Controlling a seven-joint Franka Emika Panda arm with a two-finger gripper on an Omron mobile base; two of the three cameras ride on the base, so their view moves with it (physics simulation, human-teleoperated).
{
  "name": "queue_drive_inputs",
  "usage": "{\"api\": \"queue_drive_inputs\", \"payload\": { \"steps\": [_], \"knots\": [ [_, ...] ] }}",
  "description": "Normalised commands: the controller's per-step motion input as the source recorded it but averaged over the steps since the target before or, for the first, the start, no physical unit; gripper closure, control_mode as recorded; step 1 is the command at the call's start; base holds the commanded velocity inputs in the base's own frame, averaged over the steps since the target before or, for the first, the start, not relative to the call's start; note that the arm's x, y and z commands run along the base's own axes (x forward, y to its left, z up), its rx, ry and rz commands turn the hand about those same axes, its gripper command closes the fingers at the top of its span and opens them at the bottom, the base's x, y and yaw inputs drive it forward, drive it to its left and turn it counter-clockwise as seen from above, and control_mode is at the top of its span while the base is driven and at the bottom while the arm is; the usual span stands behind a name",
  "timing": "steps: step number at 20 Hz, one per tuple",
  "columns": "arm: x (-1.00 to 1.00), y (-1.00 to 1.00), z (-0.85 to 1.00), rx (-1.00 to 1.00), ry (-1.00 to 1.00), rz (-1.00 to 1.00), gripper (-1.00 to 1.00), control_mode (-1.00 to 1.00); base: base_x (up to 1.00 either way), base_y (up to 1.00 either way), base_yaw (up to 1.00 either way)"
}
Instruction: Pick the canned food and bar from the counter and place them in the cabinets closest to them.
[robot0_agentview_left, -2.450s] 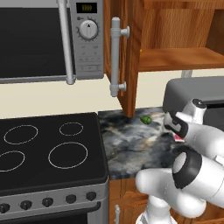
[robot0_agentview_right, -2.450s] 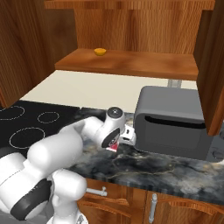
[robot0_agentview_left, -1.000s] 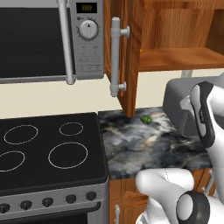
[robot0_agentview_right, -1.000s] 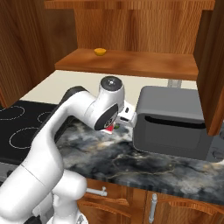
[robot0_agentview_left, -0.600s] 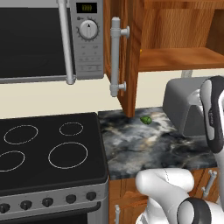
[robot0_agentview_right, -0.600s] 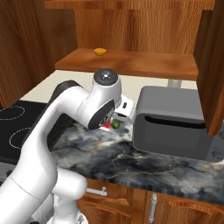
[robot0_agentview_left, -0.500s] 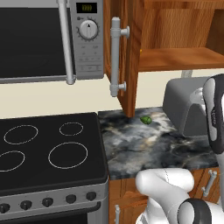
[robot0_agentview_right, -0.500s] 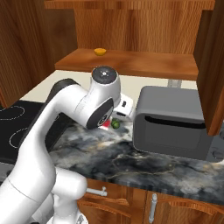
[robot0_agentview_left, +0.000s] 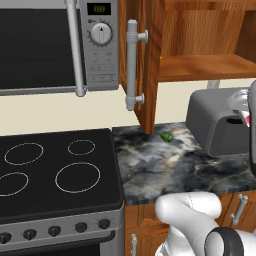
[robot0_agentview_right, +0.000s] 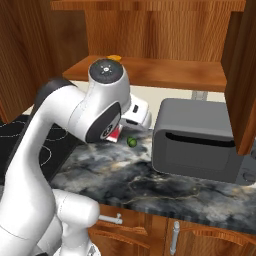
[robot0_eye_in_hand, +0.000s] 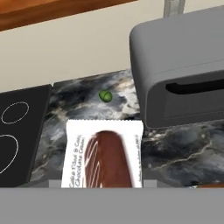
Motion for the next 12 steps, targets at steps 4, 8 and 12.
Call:
{"api": "queue_drive_inputs", "payload": {
  "steps": [4, 8, 12],
  "knots": [
    [-0.14, 0.12, 0.44, 0.0, -0.07, 0.0, 1.0, -1.0, 0.0, 0.0, 0.0],
    [0.01, 0.2, 0.32, -0.03, -0.02, 0.0, 1.0, -1.0, 0.0, 0.0, 0.0],
    [0.0, 0.13, 0.23, -0.04, -0.09, 0.0, 1.0, -1.0, 0.0, 0.0, 0.0]
  ]
}}
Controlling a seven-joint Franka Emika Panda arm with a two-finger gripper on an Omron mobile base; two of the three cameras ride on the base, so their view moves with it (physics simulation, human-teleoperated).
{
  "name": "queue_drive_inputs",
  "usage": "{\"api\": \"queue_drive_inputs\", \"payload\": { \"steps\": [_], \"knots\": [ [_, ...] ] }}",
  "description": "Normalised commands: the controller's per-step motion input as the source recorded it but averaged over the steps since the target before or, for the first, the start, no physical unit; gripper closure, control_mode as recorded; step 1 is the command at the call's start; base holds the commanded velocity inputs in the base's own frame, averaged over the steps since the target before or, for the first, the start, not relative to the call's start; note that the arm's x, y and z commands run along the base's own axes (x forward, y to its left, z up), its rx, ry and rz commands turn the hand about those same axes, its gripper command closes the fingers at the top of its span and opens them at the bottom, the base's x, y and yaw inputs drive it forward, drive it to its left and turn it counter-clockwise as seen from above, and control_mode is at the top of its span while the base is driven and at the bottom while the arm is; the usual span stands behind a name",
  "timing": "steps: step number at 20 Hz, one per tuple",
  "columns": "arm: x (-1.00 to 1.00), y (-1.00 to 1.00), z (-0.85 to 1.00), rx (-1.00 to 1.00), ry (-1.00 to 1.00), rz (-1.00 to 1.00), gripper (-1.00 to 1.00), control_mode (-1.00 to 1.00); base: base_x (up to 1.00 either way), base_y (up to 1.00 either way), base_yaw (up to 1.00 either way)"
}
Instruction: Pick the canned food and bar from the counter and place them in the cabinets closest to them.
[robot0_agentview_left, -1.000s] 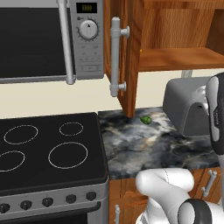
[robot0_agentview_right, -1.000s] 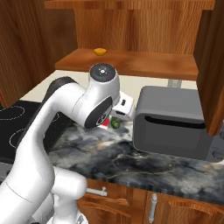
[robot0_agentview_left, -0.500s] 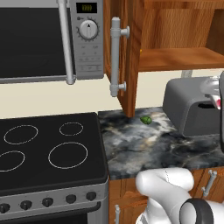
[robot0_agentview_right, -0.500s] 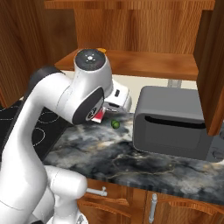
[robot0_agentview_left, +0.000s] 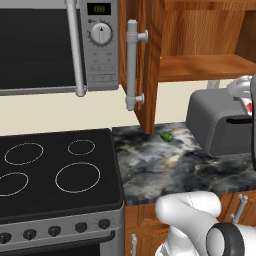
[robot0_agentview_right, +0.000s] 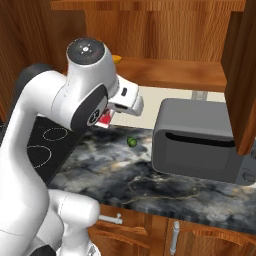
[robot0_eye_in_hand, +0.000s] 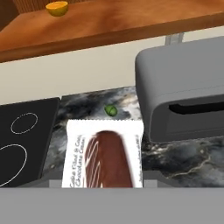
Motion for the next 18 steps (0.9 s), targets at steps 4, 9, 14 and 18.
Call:
{"api": "queue_drive_inputs", "payload": {
  "steps": [4, 9, 14, 18],
  "knots": [
    [-0.04, 0.07, 0.1, -0.04, -0.14, 0.0, 1.0, -1.0, 0.0, 0.0, 0.0],
    [-0.02, 0.01, 0.02, 0.0, -0.11, 0.0, 1.0, -1.0, 0.0, 0.0, 0.0],
    [0.0, 0.0, 0.01, -0.02, -0.14, 0.0, 1.0, -1.0, 0.0, 0.0, 0.0],
    [0.0, 0.0, 0.12, 0.0, -0.08, 0.0, 1.0, -1.0, 0.0, 0.0, 0.0]
  ]
}}
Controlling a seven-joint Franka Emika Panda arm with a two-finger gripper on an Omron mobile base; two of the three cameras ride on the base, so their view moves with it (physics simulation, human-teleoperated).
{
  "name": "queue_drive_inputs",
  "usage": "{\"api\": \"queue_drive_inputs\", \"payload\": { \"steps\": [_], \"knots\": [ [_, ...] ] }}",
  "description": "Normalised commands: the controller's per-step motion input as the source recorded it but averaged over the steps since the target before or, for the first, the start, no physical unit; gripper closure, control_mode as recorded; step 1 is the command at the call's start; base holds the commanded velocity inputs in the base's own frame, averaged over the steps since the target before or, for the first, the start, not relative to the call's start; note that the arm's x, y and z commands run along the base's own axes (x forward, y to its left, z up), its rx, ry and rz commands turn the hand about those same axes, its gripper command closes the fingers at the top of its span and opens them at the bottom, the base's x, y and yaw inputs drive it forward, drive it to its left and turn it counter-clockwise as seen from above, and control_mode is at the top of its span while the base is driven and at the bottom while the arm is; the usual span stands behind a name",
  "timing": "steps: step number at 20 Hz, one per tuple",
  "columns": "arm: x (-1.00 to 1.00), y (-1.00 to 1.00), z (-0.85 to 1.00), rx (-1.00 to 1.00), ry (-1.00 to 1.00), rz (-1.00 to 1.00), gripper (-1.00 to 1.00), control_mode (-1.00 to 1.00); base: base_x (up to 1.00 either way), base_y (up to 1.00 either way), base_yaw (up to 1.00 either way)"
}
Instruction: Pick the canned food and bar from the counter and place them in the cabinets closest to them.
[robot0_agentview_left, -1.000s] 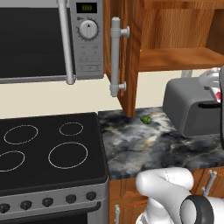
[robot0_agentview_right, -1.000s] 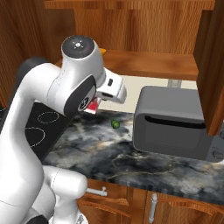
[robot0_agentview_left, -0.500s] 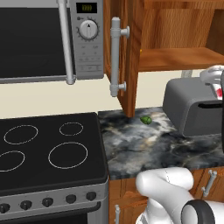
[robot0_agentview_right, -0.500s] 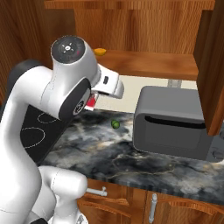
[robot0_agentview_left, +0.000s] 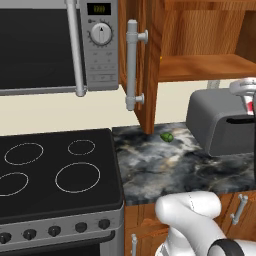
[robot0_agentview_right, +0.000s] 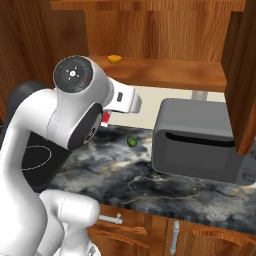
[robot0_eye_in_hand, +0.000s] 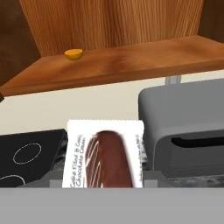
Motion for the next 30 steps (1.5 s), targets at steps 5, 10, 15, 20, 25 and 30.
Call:
{"api": "queue_drive_inputs", "payload": {
  "steps": [5, 10, 15, 20, 25, 30],
  "knots": [
    [0.01, 0.0, 0.02, 0.0, 0.0, 0.0, 1.0, -1.0, 0.0, 0.0, 0.0],
    [0.18, 0.0, 0.02, 0.0, 0.04, -0.02, 1.0, -1.0, 0.0, 0.0, 0.0],
    [0.21, 0.0, 0.2, 0.04, 0.07, -0.02, 1.0, -1.0, 0.0, 0.0, 0.0],
    [0.06, 0.0, 0.26, 0.04, 0.01, 0.0, 1.0, -1.0, 0.0, 0.0, 0.0],
    [0.07, 0.0, 0.18, 0.01, 0.0, 0.0, 1.0, -1.0, 0.0, 0.0, 0.0],
    [0.24, 0.0, 0.01, 0.0, 0.0, 0.0, 1.0, -1.0, 0.0, 0.0, 0.0]
  ]
}}
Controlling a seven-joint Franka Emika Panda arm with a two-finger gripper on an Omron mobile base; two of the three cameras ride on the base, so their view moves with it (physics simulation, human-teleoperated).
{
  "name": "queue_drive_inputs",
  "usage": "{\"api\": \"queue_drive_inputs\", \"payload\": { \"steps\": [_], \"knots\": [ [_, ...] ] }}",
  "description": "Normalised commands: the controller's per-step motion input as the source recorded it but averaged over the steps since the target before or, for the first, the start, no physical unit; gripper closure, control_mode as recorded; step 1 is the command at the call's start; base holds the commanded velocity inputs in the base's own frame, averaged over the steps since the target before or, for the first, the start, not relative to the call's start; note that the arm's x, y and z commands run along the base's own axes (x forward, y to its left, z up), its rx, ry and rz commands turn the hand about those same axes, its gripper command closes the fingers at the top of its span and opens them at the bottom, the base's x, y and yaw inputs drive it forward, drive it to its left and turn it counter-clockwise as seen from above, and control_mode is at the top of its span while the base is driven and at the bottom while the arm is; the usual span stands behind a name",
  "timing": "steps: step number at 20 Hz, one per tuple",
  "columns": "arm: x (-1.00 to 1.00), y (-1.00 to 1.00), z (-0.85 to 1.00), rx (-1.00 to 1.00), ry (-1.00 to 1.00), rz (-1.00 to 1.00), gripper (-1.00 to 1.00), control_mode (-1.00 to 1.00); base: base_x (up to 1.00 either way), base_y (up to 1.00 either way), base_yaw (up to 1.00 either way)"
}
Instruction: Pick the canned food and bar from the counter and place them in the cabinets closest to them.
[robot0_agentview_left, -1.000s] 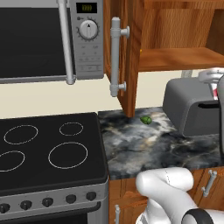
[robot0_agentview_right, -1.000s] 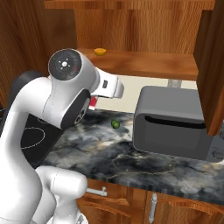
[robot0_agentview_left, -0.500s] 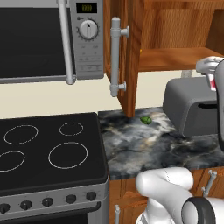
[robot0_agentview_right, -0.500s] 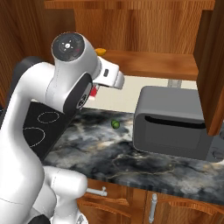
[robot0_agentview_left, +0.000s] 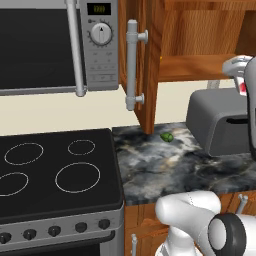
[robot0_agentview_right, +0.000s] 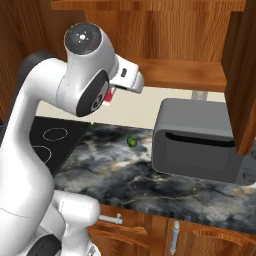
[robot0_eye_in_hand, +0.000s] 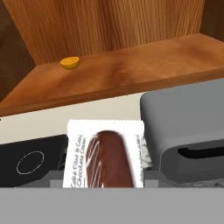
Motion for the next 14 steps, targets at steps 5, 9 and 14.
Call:
{"api": "queue_drive_inputs", "payload": {
  "steps": [5, 9, 14],
  "knots": [
    [0.27, 0.0, 0.0, 0.0, 0.02, 0.0, 1.0, -1.0, 0.0, 0.0, 0.0],
    [0.35, 0.0, 0.0, 0.0, 0.04, 0.0, 1.0, -1.0, 0.0, 0.0, 0.0],
    [0.41, 0.0, 0.0, 0.0, 0.04, 0.0, 1.0, -1.0, 0.0, 0.0, 0.0]
  ]
}}
